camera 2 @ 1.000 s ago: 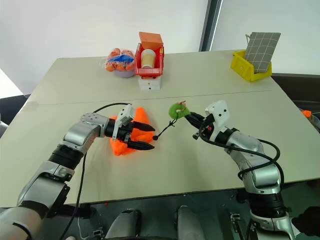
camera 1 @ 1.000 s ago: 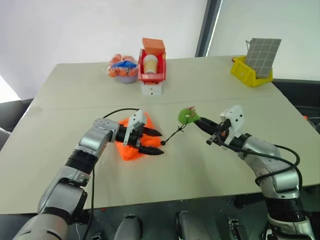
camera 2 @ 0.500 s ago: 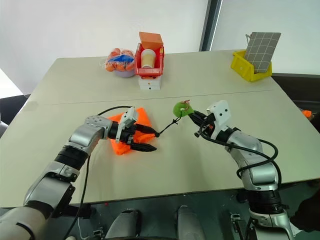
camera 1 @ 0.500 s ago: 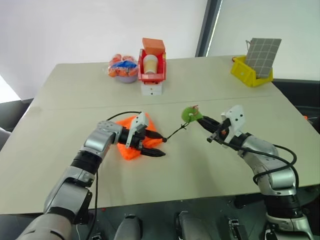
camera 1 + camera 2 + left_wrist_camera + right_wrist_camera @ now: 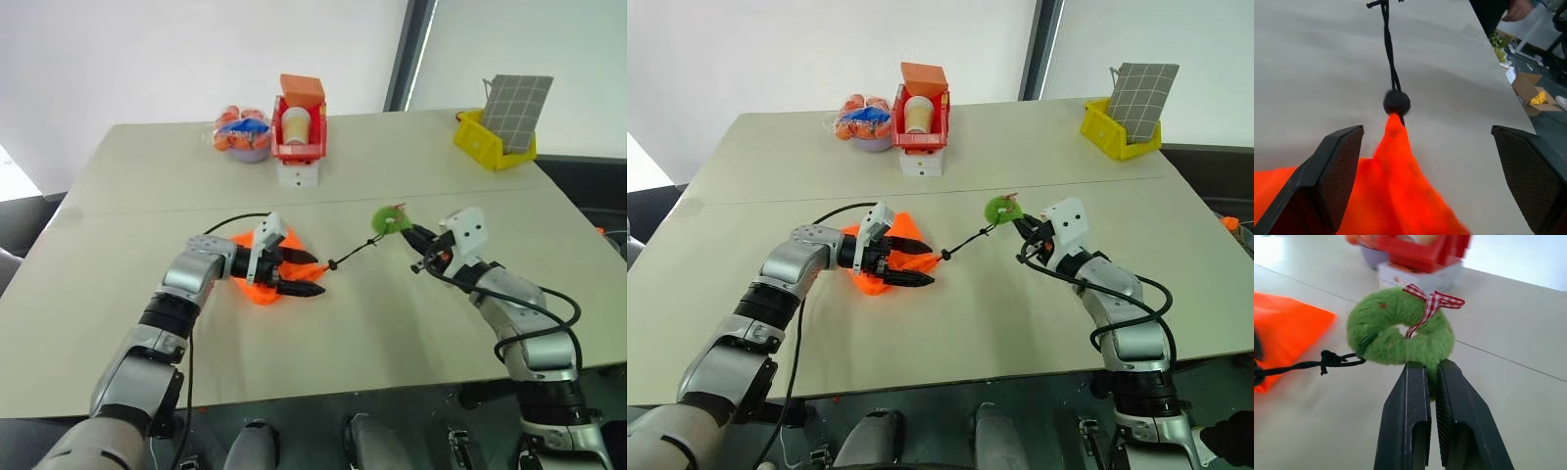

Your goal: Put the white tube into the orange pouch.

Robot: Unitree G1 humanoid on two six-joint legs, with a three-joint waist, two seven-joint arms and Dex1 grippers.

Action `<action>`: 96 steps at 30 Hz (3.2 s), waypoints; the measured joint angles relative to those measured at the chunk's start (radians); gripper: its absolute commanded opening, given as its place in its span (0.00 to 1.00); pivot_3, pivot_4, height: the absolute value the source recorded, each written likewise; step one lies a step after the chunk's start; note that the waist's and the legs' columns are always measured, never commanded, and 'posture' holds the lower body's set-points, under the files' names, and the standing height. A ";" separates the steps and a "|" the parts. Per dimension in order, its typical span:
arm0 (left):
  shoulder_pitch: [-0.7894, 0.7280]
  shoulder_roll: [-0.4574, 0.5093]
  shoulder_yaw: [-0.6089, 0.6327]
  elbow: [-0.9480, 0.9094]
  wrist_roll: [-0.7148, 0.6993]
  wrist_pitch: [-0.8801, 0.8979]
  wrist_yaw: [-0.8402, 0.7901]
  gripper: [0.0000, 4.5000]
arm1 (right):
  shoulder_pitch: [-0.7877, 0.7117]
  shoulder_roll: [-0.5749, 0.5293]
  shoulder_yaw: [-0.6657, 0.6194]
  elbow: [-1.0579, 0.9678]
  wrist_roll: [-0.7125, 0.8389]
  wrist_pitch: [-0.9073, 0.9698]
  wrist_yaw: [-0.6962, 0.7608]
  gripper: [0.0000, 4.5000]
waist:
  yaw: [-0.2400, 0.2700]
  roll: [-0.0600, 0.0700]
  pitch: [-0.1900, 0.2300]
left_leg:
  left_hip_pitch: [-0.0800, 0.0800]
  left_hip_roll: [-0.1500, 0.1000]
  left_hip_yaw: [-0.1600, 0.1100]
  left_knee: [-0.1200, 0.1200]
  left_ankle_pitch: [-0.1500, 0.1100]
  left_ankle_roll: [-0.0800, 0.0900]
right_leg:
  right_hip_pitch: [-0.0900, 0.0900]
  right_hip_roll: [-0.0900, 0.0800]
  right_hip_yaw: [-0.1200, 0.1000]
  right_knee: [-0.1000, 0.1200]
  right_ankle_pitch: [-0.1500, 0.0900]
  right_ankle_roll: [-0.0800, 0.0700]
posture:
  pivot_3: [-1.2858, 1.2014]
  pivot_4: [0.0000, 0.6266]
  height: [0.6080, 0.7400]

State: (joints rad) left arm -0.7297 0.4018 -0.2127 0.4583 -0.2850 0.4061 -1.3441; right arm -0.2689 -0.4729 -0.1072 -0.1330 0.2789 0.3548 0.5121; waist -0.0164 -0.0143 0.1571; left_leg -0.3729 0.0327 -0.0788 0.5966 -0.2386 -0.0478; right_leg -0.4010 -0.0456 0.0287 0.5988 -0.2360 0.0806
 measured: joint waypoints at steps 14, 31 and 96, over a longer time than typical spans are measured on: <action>0.032 -0.020 0.040 -0.013 -0.002 -0.052 0.091 0.99 | 0.000 0.024 0.005 -0.061 0.068 -0.010 0.053 0.00 | -0.001 0.000 0.000 | 0.000 0.000 0.000 0.000 0.000 0.000 | 0.000 0.000 0.000 0.000 0.000 0.000 | 0.52 0.24 1.00; 0.240 -0.006 0.001 -0.351 0.155 -0.334 0.325 0.99 | -0.011 0.063 0.024 -0.113 0.129 0.035 0.064 0.00 | 0.002 0.000 0.000 | 0.002 0.000 0.000 0.000 0.000 0.000 | 0.002 0.000 0.000 0.000 0.000 0.000 | 0.52 0.24 1.00; 0.421 -0.189 -0.111 -0.619 0.469 -0.123 0.859 0.37 | -0.014 0.213 -0.038 -0.139 0.392 0.178 -0.093 0.00 | 0.001 0.002 -0.001 | 0.002 0.000 0.000 0.000 0.000 0.000 | 0.002 0.000 0.000 0.000 -0.002 0.003 | 0.52 0.24 1.00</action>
State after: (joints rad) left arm -0.3090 0.2124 -0.3239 -0.1610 0.1843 0.2831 -0.4853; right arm -0.2826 -0.2597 -0.1452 -0.2719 0.6704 0.5326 0.4186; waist -0.0152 -0.0122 0.1561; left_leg -0.3713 0.0327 -0.0791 0.5970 -0.2386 -0.0479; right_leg -0.3990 -0.0458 0.0289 0.5990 -0.2377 0.0834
